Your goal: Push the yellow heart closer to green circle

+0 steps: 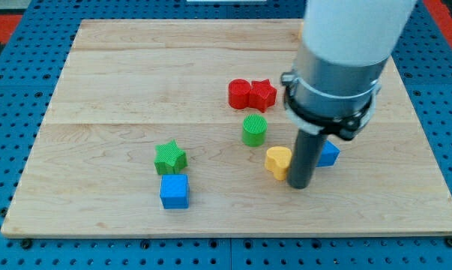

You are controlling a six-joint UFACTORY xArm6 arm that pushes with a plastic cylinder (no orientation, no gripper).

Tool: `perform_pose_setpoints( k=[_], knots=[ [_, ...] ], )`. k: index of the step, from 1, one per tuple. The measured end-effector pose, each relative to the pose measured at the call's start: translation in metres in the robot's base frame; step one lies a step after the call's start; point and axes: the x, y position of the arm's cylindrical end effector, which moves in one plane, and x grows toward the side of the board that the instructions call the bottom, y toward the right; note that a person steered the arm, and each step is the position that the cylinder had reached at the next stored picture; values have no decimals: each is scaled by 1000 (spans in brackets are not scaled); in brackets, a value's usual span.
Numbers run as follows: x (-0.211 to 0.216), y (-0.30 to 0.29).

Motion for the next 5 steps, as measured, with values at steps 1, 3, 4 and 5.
perform_pose_setpoints(
  k=[1,3,4,5],
  knots=[
    [-20,-25],
    [-53,-45],
    [-62,-50],
    [-77,-25]
  ],
)
